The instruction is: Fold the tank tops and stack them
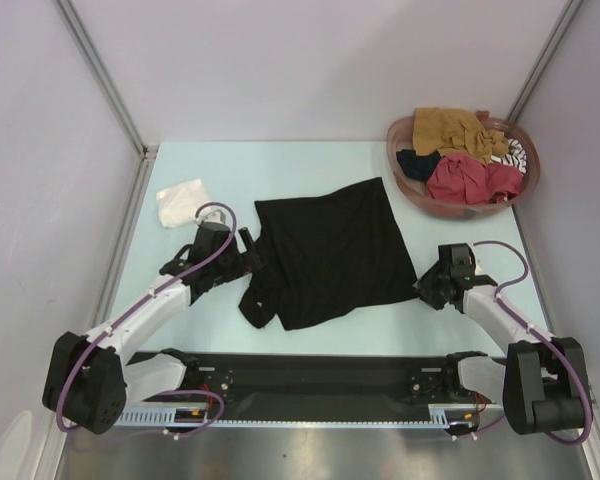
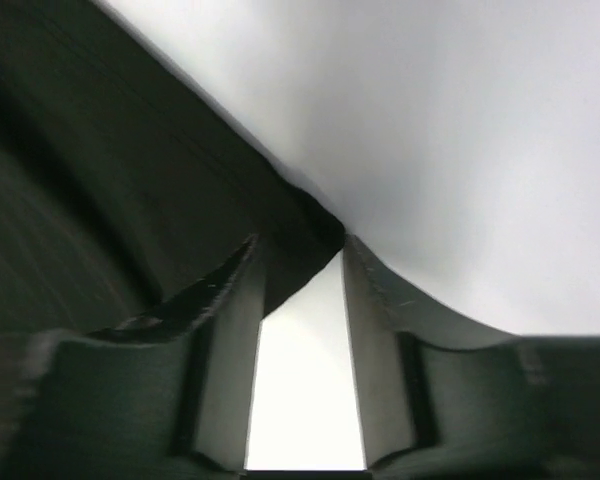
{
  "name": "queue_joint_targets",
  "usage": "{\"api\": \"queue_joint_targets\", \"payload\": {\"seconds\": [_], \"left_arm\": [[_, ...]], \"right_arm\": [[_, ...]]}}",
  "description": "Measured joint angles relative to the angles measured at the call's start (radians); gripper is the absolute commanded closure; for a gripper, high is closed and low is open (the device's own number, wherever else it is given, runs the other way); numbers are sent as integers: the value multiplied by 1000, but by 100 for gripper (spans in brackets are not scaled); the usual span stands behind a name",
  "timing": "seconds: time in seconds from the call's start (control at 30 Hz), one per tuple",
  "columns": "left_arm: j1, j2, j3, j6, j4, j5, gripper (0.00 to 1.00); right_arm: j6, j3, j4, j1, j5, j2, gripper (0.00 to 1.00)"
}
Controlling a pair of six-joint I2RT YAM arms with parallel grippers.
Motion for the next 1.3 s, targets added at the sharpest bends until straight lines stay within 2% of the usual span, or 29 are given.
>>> {"api": "queue_joint_targets", "payload": {"seconds": [0.17, 0.23, 0.27, 0.3, 0.33, 0.43, 0.63, 0.73, 0.83, 0.87, 0.93, 0.97, 1.0, 1.2, 1.3], "left_arm": [[-64, 8, 16, -61, -38, -42, 7], [-75, 6, 16, -99, -51, -57, 9], [-80, 5, 16, -121, -57, -64, 14], [-84, 2, 16, -145, -63, -68, 17], [-88, -2, 16, -167, -67, -72, 18], [-104, -12, 14, -232, -75, -82, 22], [-138, 1, 14, -339, -74, -92, 22], [-149, 51, 14, -370, -70, -98, 27], [-151, 125, 14, -389, -55, -99, 39], [-151, 151, 14, -395, -48, -99, 50], [-151, 195, 15, -398, -33, -100, 64], [-151, 218, 15, -399, -27, -101, 87], [-151, 235, 16, -400, -25, -103, 99], [-137, 262, 44, -391, -34, -126, 100], [-60, 246, 40, -377, -32, -108, 100]], "right_arm": [[12, 5, 23, 0, 17, 25, 67], [14, 6, 29, 0, 25, 31, 80], [18, 6, 28, 0, 33, 35, 86], [23, 6, 28, 0, 42, 39, 97], [25, 6, 27, 0, 48, 40, 100], [34, 6, 27, 0, 59, 43, 100], [35, 6, 27, 0, 65, 42, 100], [35, 6, 23, 0, 73, 37, 100], [35, 6, 13, 0, 80, 27, 100], [35, 6, 9, 0, 83, 23, 100], [35, 6, 1, 0, 87, 13, 100], [35, 6, -2, 0, 88, 8, 100], [35, 6, -5, 0, 90, 2, 100], [35, 6, -24, 0, 104, -24, 100], [34, 5, -30, -1, 113, -38, 100]]}}
